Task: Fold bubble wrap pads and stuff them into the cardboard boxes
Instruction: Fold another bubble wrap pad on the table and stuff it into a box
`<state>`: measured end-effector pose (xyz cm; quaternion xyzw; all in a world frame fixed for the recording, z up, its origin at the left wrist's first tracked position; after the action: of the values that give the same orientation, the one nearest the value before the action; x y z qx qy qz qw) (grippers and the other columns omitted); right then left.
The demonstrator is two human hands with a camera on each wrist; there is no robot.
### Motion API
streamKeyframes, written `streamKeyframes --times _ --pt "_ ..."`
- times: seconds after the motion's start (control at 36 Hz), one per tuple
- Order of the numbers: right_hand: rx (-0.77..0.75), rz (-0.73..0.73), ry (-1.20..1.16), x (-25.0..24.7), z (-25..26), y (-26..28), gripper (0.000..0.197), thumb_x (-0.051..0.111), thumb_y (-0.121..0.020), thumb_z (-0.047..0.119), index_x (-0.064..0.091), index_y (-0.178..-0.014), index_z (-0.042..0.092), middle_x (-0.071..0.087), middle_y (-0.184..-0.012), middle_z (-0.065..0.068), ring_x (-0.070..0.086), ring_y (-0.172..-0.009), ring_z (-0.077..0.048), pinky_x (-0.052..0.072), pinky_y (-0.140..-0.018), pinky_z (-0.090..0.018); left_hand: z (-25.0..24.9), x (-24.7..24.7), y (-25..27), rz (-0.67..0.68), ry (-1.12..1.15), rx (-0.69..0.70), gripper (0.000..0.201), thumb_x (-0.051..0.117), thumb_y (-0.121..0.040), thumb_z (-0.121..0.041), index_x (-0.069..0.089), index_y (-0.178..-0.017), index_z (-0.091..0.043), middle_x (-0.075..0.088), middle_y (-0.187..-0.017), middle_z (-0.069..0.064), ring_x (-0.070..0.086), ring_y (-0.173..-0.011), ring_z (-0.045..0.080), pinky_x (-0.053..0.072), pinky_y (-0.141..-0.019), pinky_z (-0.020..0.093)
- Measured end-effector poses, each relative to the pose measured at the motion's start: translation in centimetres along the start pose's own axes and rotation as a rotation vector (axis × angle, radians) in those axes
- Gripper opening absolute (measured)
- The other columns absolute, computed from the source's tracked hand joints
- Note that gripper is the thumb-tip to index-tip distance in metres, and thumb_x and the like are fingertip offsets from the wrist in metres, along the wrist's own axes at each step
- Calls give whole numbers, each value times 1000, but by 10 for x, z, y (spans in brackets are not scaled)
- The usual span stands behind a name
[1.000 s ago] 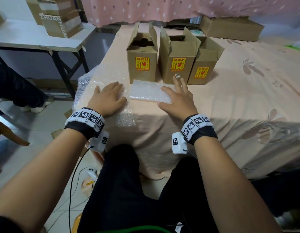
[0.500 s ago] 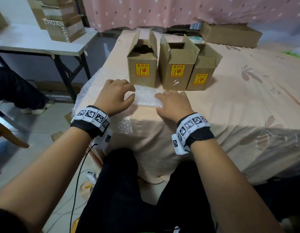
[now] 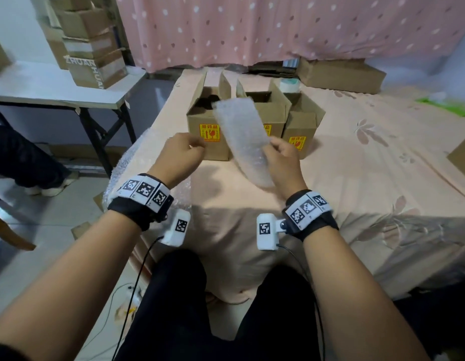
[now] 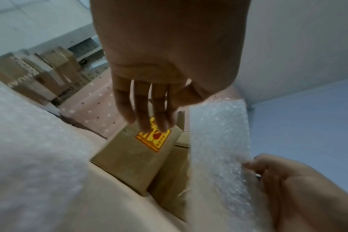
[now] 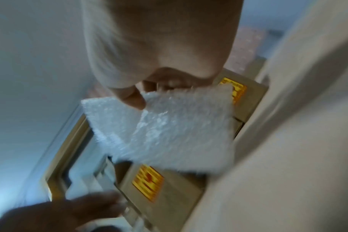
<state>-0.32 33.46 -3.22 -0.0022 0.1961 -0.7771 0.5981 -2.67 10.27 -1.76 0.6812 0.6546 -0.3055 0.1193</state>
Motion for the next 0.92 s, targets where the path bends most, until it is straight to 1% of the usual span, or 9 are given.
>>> streamKeyframes --times 0.06,0.14,0.25,0.42,0.5,0.58,0.69,0.83,0.92 --pt "92 65 -266 3 3 0 20 52 -91 12 70 -83 11 69 -85 -4 62 -80 -19 46 -73 -32 -10 18 0 189 108 -63 40 55 -88 -24 63 -125 -14 68 -118 -3 62 -109 15 46 -92 30" --pt "158 121 -552 9 11 0 23 45 -97 3 67 -91 8 73 -86 -5 69 -81 -18 53 -75 -32 -19 37 0 373 358 -121 49 66 -82 -42 61 -127 -24 69 -121 -11 63 -113 7 46 -97 35" --pt "186 198 -598 17 10 2 19 44 -99 5 62 -106 6 73 -93 -7 70 -85 -18 57 -75 -35 -23 40 -3 263 515 -52 9 71 -92 -25 71 -91 -16 76 -98 1 72 -93 17 54 -85 36" --pt "177 179 -344 13 0 -3 27 64 -88 -4 63 -107 15 74 -105 -12 72 -94 -27 59 -85 -43 -29 41 -10 167 452 27 18 66 -96 -11 70 -109 0 76 -99 13 74 -82 19 60 -67 31" --pt "143 148 -286 7 11 -16 26 66 -87 -6 62 -103 14 74 -102 -12 73 -90 -24 60 -82 -41 -38 38 -17 146 445 67 20 67 -96 -13 71 -112 -1 76 -104 14 75 -89 25 61 -76 36" --pt "81 125 -241 1 27 -36 27 66 -87 -4 63 -101 19 74 -95 -2 73 -84 -12 58 -72 -28 -56 30 -29 139 466 122 26 68 -95 -12 67 -119 -3 74 -113 9 74 -101 20 60 -87 36" --pt "-30 43 -229 -12 55 -67 30 66 -86 -7 63 -99 21 74 -96 2 72 -87 -10 56 -74 -27 -88 22 -54 282 332 237 56 74 -89 -8 51 -139 -15 68 -128 0 66 -116 12 56 -96 35" --pt "-155 -38 -185 -29 83 -110 25 72 -85 5 66 -106 17 74 -106 -2 72 -99 -15 59 -89 -39 -121 7 -92 209 325 336 60 66 -88 9 45 -139 -15 69 -119 1 70 -107 8 58 -88 26" --pt "-208 -59 -187 -35 95 -133 27 72 -85 2 65 -108 14 73 -107 -1 71 -99 -11 57 -90 -33 -132 0 -117 144 322 376 56 67 -89 7 48 -139 -10 70 -119 4 70 -105 9 57 -89 26"
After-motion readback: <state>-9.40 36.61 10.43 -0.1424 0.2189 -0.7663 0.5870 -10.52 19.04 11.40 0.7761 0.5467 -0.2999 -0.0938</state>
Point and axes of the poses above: each hand's wrist, its own y-axis away from the middle knuckle, its own x-axis out of the palm, z = x × y, the point moved 5 cm from there along -y, towards the middle knuckle
